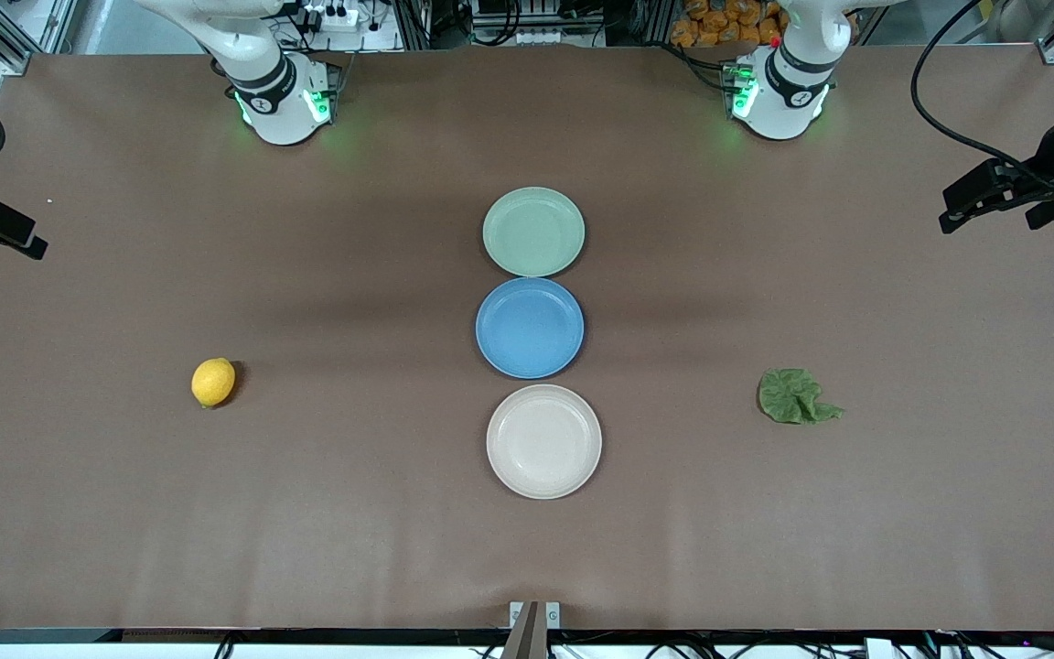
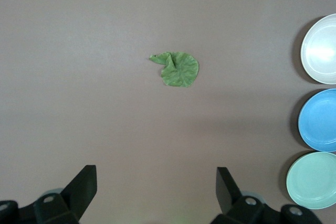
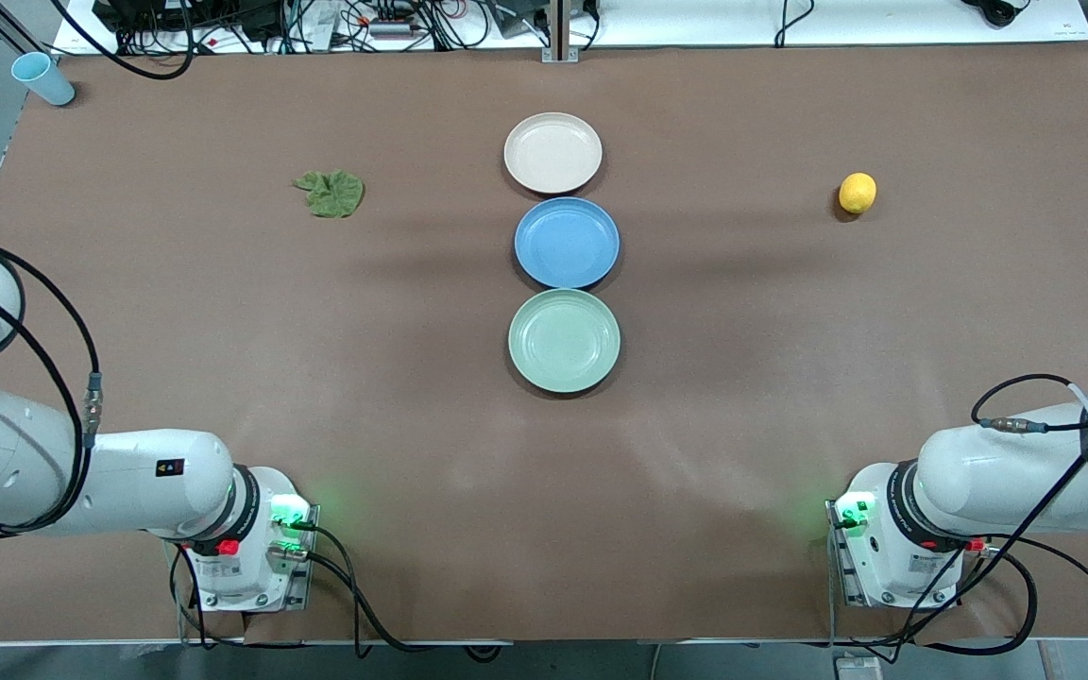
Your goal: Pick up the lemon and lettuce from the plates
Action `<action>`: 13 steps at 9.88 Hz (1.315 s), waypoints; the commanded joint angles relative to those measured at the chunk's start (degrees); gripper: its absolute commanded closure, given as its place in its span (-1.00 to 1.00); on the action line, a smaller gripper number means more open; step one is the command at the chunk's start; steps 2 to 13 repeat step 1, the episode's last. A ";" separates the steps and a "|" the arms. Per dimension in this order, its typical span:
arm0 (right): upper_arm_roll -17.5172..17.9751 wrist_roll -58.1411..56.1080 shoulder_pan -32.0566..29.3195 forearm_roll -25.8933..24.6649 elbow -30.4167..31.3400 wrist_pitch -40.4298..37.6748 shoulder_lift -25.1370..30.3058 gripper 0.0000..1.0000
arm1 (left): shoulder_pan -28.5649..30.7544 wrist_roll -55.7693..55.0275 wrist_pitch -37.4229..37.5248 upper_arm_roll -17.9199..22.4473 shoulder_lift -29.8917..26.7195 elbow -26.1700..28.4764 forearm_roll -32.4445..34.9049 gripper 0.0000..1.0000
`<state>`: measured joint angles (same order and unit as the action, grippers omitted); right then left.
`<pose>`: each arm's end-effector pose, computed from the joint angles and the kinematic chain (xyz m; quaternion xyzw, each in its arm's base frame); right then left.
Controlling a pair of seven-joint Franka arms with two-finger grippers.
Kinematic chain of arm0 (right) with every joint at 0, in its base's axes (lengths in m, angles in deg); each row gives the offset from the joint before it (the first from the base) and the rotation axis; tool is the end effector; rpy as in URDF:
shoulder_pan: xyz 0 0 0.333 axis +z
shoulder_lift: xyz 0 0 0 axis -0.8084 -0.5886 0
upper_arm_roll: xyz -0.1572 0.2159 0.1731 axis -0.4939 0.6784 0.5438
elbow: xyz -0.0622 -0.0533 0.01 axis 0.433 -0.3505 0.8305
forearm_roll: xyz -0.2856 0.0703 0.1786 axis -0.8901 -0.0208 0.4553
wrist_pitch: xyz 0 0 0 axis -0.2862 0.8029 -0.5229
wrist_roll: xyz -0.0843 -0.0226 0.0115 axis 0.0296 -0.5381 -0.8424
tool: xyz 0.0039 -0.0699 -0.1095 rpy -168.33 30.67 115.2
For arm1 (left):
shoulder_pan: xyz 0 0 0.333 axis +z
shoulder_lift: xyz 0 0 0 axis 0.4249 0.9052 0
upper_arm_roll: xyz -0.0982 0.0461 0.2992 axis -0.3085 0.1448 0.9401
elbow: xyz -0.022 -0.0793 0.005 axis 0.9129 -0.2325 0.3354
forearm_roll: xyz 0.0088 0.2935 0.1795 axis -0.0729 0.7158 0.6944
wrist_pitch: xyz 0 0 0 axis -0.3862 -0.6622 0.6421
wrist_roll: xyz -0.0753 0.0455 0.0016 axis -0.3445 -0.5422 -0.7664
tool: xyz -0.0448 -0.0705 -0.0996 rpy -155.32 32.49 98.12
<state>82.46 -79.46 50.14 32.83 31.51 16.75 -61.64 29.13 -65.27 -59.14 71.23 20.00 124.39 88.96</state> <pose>0.5170 -0.0283 0.6311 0.9971 -0.0765 -0.0047 0.0003 0.4960 -0.0397 0.6288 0.9998 0.0199 -0.0003 0.0008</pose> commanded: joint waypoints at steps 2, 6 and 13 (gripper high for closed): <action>-0.90 0.64 0.99 -0.01 2.36 0.77 2.12 -1.00 | 0.14 0.88 0.44 0.29 -0.43 -0.57 -1.23 -1.00; -0.90 0.64 0.99 -0.01 2.36 0.77 2.12 -1.00 | 0.14 0.88 0.44 0.29 -0.43 -0.57 -1.23 -1.00; -0.90 0.64 0.99 -0.01 2.36 0.77 2.12 -1.00 | 0.14 0.88 0.44 0.29 -0.43 -0.57 -1.23 -1.00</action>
